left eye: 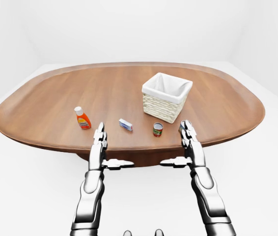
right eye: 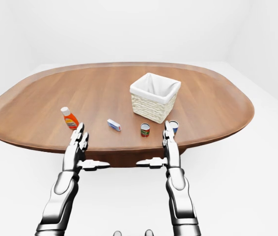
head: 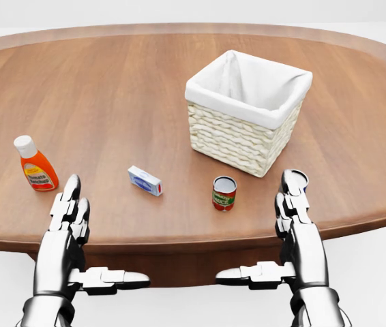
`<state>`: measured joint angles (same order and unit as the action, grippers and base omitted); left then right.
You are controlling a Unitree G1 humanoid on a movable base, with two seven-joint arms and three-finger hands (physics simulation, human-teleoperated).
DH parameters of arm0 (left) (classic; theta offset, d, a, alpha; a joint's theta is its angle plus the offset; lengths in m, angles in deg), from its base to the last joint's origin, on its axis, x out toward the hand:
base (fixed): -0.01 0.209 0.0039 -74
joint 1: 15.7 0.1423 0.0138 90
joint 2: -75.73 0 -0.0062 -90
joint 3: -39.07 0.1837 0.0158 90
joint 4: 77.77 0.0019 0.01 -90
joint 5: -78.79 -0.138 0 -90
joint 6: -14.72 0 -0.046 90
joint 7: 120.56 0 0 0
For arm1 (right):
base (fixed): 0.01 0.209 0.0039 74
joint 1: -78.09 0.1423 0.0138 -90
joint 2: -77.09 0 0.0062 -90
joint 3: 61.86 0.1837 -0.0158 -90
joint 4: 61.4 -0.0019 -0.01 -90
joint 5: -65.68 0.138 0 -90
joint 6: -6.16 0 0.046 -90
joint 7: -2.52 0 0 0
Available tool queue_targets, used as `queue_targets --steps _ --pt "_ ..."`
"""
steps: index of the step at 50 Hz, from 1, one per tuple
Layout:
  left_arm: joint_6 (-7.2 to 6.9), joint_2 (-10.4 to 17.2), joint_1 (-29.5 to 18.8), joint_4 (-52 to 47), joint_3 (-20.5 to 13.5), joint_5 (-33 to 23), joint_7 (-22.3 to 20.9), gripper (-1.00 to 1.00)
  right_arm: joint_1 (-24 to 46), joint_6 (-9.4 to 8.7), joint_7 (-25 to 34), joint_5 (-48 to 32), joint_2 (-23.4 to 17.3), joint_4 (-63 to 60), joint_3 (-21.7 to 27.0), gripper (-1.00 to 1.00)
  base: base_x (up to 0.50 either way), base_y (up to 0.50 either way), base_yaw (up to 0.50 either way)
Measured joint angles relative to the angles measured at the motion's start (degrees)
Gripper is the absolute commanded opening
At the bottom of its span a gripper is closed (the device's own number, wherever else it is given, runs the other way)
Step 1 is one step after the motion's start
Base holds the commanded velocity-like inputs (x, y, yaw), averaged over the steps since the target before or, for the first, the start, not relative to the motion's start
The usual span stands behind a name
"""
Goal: Pick up the ketchup, and put it in the basket.
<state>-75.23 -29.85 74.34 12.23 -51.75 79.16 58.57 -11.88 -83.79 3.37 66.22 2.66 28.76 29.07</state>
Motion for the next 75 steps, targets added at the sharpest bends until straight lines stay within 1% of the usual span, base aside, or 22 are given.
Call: queue_targets --steps 10,15,20,34,38,43,60,75 --pt "0.24 0.4 0.3 -0.2 -0.7 0.1 -0.8 1.0 0.0 0.29 0.3 -0.1 -0.4 0.2 0.9 1.0 0.0 0.0 0.0" --pt "0.01 0.4 0.8 -1.2 -0.8 0.2 -1.0 1.0 -0.7 -0.14 0.1 -0.5 -0.4 -1.3 0.7 1.0 0.0 0.0 0.0" --pt "-0.78 0.4 2.4 -4.3 -0.8 0.2 -1.4 1.0 -2.6 -1.24 -0.6 -2.1 -0.1 -5.4 -0.1 1.0 0.0 0.0 0.0" --pt "-3.64 -0.1 9.9 -18.5 -0.7 0.8 -2.9 1.0 -9.7 -4.48 -2.3 -6.4 0.3 -18.9 -4.0 1.0 0.0 0.0 0.0" --pt "-4.37 -0.2 11.6 -21.9 -1.2 1.2 -3.4 1.0 -11.1 -5.02 -2.8 -7.2 0.2 -21.6 -4.8 1.0 0.0 0.0 0.0" --pt "-4.99 -0.4 12.9 -24.8 -1.8 1.6 -4.0 1.0 -12.3 -5.05 -3.3 -7.7 0.2 -23.7 -5.4 1.0 0.0 0.0 0.0" --pt "-5.05 -0.9 14.5 -28.6 -2.7 2.1 -4.8 1.0 -13.6 -5.03 -4.7 -9.7 0.0 -26.2 -6.3 1.0 0.0 0.0 0.0" --pt "-5.05 -0.9 14.7 -29.3 -2.6 1.8 -5.0 1.0 -14.5 -5.02 -5.2 -10.9 -0.1 -27.4 -6.7 1.0 0.0 0.46 0.0"
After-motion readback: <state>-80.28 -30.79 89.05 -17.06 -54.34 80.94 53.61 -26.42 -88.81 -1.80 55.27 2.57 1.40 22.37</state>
